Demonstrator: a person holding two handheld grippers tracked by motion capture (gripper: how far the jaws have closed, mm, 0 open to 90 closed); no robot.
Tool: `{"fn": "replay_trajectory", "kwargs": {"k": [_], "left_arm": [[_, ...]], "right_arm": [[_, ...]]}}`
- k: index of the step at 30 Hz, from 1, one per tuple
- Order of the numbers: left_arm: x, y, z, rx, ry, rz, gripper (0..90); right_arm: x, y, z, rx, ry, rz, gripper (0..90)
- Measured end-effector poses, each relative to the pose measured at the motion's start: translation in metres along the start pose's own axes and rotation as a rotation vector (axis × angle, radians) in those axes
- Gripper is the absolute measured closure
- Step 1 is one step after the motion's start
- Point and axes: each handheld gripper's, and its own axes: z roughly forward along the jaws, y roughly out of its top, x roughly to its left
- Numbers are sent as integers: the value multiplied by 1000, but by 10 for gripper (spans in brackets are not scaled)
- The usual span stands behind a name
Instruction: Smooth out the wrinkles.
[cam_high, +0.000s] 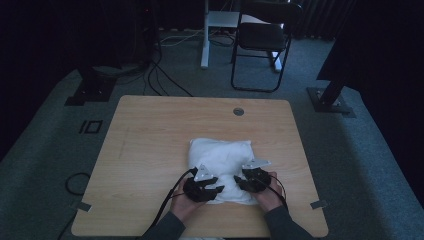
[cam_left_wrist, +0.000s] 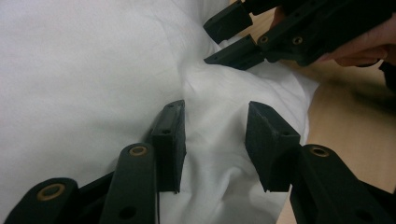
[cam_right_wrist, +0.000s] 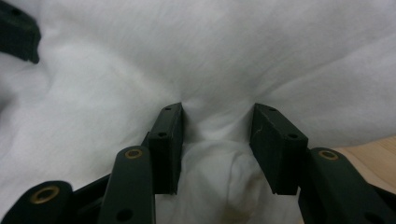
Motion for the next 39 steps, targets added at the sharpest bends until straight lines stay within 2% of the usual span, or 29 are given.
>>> {"fn": "replay_trajectory", "kwargs": {"k": [2,3,5,6,7,8,9,14,15,16,17,18,19,20,23,25,26,27,28,29,31,33,34,35,36,37,39], "left_arm": [[1,0,1,-1,8,2,587],[6,0,2,-4,34,12,587],[21,0,1,-14,43,-22,609],[21,0,1,-14,43,-22,614],[26,1,0,-12,49,-30,614],[36,2,-1,-12,65,-52,617],[36,2,-1,-12,65,-52,617],[58,5,-3,-8,124,-75,621],[63,5,-2,-8,141,-75,621],[73,6,-2,-13,164,-83,627],[73,6,-2,-13,164,-83,628],[82,8,-2,-16,181,-106,631],[82,8,-2,-16,181,-106,631],[90,10,-2,-14,198,-128,631],[95,13,-2,-16,209,-140,628],[98,15,-2,-32,200,-152,563],[98,17,-6,-52,192,-153,538],[98,17,-6,-52,192,-153,522],[94,20,-16,-84,185,-151,501],[94,20,-16,-84,185,-151,487],[88,24,-28,-121,182,-145,473],[82,26,-43,-162,173,-139,456],[76,25,-59,-191,171,-130,445],[76,25,-59,-191,171,-130,442],[74,24,-66,-203,173,-129,441],[72,22,-73,-213,180,-126,441],[71,18,-86,-224,189,-129,439]], "right_arm": [[0,0,0,0,0,0,534],[-2,1,3,3,11,16,536],[-8,10,16,-15,42,53,537],[-8,13,20,-15,44,54,538],[-8,13,20,-15,44,54,538],[-7,20,27,-21,44,58,538],[-7,20,27,-21,44,58,538],[-9,45,52,-31,60,67,538],[-9,45,52,-31,60,67,538],[-10,53,60,-34,67,74,538],[-10,53,60,-34,67,74,538],[-11,61,67,-36,70,81,537],[-11,61,67,-36,70,81,537],[-12,68,74,-38,75,89,537],[-14,75,80,-32,77,90,537],[-16,81,84,-32,75,82,528],[-20,84,85,-45,77,79,459],[-20,84,85,-45,77,79,459],[-25,83,77,-72,81,117,388],[-25,83,77,-72,81,117,388],[-27,80,62,-126,75,142,343],[-25,75,40,-178,69,125,306],[-23,68,24,-204,56,111,296],[-23,68,24,-204,56,111,296],[-23,58,7,-232,37,96,295],[-23,58,7,-232,37,96,295],[-26,44,-9,-239,18,100,294]]}}
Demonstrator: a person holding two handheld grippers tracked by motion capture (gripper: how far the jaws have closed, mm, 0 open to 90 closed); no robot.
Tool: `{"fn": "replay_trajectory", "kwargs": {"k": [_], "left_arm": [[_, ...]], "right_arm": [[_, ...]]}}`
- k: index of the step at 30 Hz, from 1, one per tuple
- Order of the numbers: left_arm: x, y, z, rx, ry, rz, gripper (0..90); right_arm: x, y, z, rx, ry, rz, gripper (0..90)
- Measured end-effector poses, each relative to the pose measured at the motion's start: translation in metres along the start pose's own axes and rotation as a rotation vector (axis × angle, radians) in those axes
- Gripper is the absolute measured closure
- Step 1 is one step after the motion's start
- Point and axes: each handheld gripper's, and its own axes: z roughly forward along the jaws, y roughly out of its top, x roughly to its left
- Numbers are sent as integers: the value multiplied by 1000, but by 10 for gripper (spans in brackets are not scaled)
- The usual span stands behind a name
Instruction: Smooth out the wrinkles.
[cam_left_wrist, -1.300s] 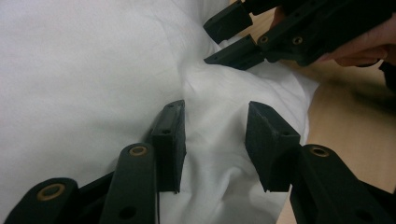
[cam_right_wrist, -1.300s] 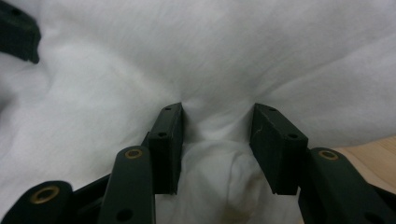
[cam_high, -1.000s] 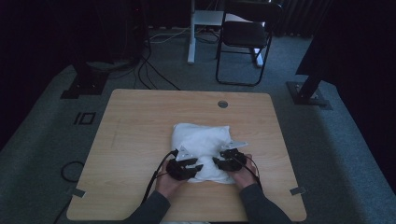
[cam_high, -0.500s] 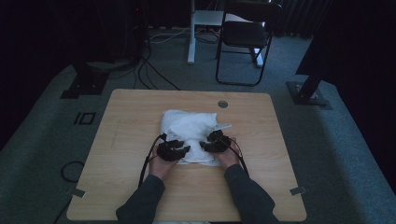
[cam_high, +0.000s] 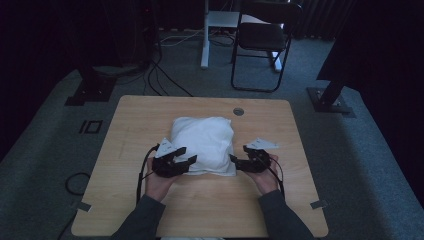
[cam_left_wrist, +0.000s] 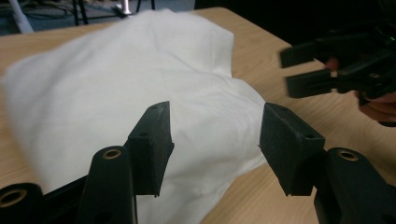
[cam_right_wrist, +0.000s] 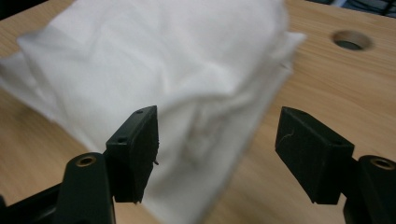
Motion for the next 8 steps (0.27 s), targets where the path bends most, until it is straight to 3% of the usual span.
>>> {"fn": "replay_trajectory", "kwargs": {"k": [1,3,5,8], "left_arm": [[3,-2,-10,0,7,-13,437],[5,-4,-13,-2,15,-15,434],[11,-9,-19,8,41,-29,434],[15,-12,-22,6,46,-47,434]], "right_arm": [[-6,-8,-11,1,-19,10,294],[-13,-17,-21,5,-36,31,295],[-21,-26,-28,12,-53,50,295],[-28,-34,-32,24,-59,69,295]]}}
